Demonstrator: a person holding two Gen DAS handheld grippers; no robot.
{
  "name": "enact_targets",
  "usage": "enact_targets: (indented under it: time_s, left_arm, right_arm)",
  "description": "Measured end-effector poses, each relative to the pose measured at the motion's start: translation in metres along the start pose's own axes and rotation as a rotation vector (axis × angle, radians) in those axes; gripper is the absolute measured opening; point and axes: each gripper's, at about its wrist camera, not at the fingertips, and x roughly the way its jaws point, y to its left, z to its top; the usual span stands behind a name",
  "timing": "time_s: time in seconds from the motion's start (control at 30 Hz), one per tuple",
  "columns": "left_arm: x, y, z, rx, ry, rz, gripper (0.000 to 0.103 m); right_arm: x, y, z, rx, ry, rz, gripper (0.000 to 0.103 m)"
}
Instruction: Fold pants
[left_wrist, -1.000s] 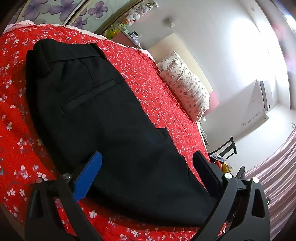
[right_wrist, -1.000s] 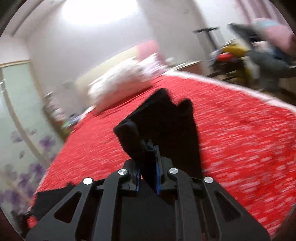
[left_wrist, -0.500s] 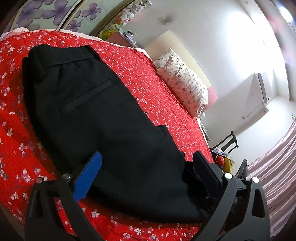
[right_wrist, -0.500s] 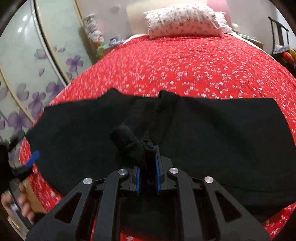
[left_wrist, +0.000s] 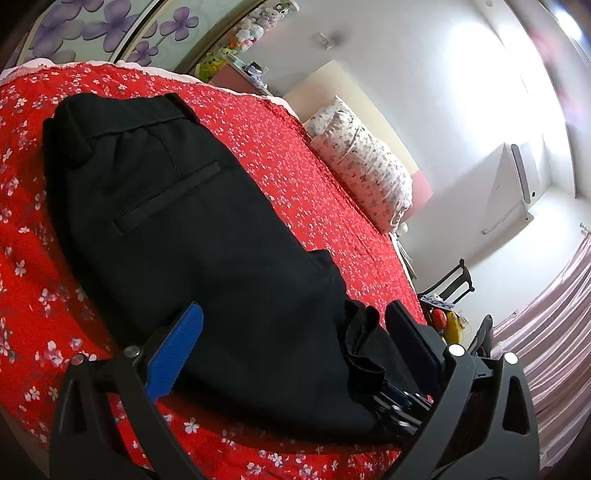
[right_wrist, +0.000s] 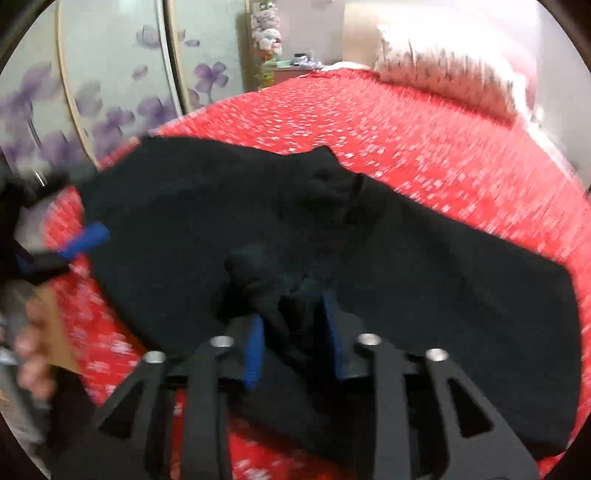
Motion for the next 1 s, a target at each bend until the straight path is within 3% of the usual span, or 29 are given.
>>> enact_targets:
  time_s: [0.07, 0.1, 0.13, 0.2, 0.3, 0.53, 0.67, 0.77, 0.87, 1.0]
  left_arm:
    - [-0.001, 0.001, 0.000, -0.013, -0.007, -0.005, 0.099]
    - [-0.001, 0.002, 0.000, -0.017, -0.011, -0.007, 0.099]
    - [-0.002, 0.002, 0.000, -0.021, -0.016, -0.009, 0.099]
    - [-0.003, 0.002, 0.000, -0.021, -0.021, -0.011, 0.099]
    - [-0.006, 0.004, 0.001, -0.022, -0.025, -0.012, 0.099]
    - [-0.030, 0.026, 0.011, -0.121, -0.030, -0.060, 0.099]
    - [-0.054, 0.057, 0.026, -0.210, -0.034, -0.046, 0.099]
    - [-0.065, 0.076, 0.037, -0.284, -0.051, -0.019, 0.099]
    - [-0.063, 0.083, 0.047, -0.338, -0.035, -0.002, 0.099]
    - [-0.052, 0.083, 0.058, -0.349, -0.011, 0.071, 0.099]
  right_arm:
    - [-0.005, -0.015, 0.006, 0.099, -0.025, 0.078, 0.046]
    - [-0.008, -0.022, 0.008, 0.148, -0.052, 0.115, 0.058]
    - [-0.008, -0.027, 0.009, 0.180, -0.065, 0.133, 0.061]
    - [0.010, -0.024, 0.006, 0.194, 0.023, 0.164, 0.064]
    - [0.010, -0.007, -0.001, 0.055, 0.008, 0.100, 0.064]
    - [-0.012, -0.028, -0.001, 0.158, 0.034, 0.225, 0.065]
    - [-0.053, -0.054, -0.023, 0.215, -0.092, 0.308, 0.075]
    - [-0.072, -0.071, -0.037, 0.239, -0.203, 0.369, 0.076]
    - [-0.072, -0.078, -0.041, 0.279, -0.220, 0.436, 0.080]
    - [-0.068, -0.069, -0.042, 0.228, -0.190, 0.438, 0.080]
